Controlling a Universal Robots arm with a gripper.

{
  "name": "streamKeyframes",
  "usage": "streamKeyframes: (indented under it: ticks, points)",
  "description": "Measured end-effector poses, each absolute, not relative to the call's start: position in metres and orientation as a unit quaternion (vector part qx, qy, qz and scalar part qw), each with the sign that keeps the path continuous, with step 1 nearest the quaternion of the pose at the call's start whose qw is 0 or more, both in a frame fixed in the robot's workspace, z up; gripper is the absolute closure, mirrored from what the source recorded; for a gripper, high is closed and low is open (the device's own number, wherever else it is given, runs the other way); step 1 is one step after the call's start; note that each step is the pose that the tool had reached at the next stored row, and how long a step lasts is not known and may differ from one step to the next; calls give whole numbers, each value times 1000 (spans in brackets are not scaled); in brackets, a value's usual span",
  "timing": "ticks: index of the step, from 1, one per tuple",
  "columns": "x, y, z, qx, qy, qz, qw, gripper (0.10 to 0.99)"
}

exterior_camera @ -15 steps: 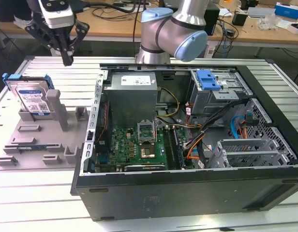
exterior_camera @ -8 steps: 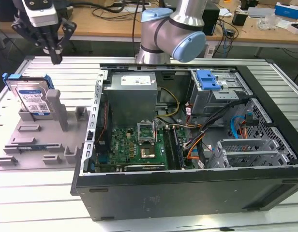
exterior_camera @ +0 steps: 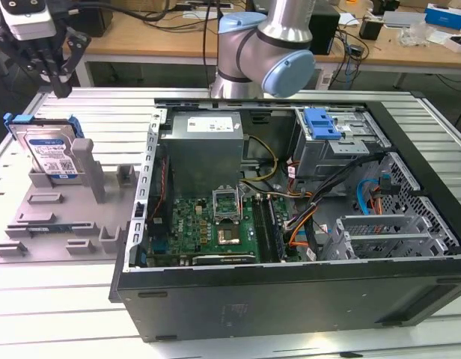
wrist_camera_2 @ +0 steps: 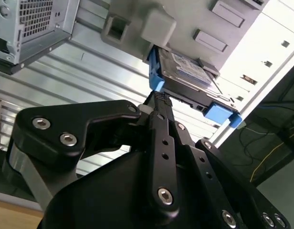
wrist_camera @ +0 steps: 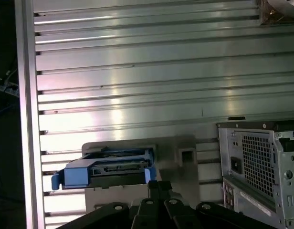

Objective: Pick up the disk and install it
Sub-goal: 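Reach for the disk, then pick up the disk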

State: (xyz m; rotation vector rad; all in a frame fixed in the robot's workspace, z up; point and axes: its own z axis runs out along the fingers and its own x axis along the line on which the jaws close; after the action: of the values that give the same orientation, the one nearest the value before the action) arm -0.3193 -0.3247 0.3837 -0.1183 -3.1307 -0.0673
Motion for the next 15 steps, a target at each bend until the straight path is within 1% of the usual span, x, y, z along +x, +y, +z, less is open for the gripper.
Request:
streamKeyframes:
  ticks: [3, 15]
  points:
    - [-329, -322, 383, -38, -999, -21, 6, 980]
    - [-329, -322, 383, -38, -999, -21, 7, 980]
